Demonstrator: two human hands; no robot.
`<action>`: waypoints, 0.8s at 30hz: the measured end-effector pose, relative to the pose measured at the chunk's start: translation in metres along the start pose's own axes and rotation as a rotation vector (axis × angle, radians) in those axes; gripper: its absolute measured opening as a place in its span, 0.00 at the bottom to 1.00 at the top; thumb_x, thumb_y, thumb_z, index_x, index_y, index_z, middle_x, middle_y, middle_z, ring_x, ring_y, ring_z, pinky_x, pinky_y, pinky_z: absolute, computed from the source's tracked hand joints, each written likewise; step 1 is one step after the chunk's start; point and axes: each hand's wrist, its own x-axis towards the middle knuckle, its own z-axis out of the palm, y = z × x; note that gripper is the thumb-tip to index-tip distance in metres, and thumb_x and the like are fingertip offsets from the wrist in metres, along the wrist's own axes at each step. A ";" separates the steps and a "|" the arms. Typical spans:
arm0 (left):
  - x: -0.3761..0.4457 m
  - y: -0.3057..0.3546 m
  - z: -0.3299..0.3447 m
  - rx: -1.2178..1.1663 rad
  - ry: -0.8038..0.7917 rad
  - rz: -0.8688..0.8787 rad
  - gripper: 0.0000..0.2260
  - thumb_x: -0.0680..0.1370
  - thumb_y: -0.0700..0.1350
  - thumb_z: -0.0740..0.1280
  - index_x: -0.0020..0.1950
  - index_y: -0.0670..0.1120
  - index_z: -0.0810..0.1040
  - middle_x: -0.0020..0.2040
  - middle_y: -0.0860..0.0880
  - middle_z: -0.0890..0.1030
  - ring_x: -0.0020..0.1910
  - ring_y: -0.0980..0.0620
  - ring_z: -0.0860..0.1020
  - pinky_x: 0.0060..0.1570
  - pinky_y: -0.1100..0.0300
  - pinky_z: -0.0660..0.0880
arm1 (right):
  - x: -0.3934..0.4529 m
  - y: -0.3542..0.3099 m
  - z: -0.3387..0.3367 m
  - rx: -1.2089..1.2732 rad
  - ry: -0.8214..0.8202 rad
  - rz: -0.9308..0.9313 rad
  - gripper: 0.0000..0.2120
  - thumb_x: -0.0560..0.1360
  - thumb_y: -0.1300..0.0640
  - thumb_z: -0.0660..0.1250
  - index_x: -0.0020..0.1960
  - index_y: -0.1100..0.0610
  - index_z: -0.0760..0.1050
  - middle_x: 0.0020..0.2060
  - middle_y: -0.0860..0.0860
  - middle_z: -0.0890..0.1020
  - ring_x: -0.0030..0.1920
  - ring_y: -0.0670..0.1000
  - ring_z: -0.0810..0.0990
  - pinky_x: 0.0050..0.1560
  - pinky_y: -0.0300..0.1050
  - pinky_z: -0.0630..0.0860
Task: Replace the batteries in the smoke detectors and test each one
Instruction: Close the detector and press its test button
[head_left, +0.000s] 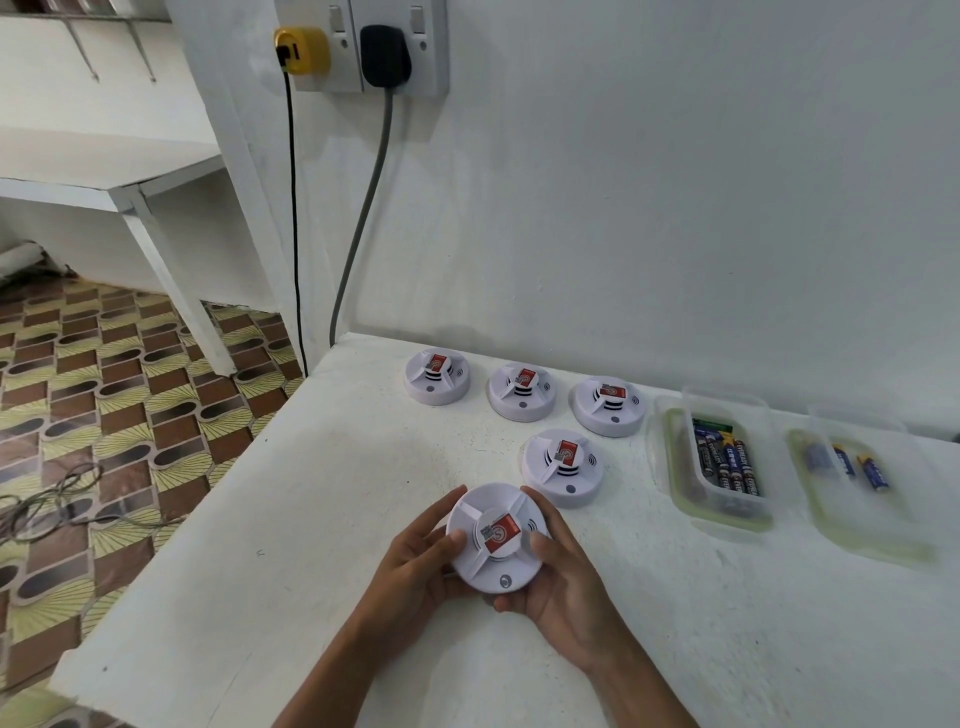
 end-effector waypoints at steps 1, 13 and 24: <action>0.000 -0.001 -0.001 0.002 0.006 0.009 0.29 0.71 0.47 0.74 0.70 0.46 0.69 0.61 0.41 0.81 0.58 0.38 0.79 0.46 0.48 0.81 | 0.000 0.000 -0.001 -0.011 -0.002 -0.002 0.39 0.60 0.52 0.81 0.68 0.51 0.69 0.58 0.61 0.79 0.47 0.61 0.81 0.32 0.49 0.79; 0.000 0.000 0.002 0.065 0.023 0.012 0.23 0.74 0.41 0.64 0.69 0.47 0.70 0.59 0.46 0.82 0.57 0.41 0.81 0.44 0.51 0.81 | 0.001 0.006 -0.003 -0.256 0.085 -0.080 0.38 0.62 0.69 0.74 0.67 0.48 0.69 0.56 0.54 0.80 0.51 0.58 0.81 0.34 0.48 0.80; 0.000 0.001 0.004 0.072 0.039 0.006 0.22 0.74 0.42 0.64 0.68 0.48 0.71 0.59 0.47 0.82 0.57 0.41 0.81 0.45 0.51 0.81 | 0.001 0.006 -0.005 -0.247 0.067 -0.082 0.40 0.59 0.66 0.76 0.68 0.49 0.68 0.58 0.58 0.78 0.50 0.58 0.80 0.33 0.47 0.78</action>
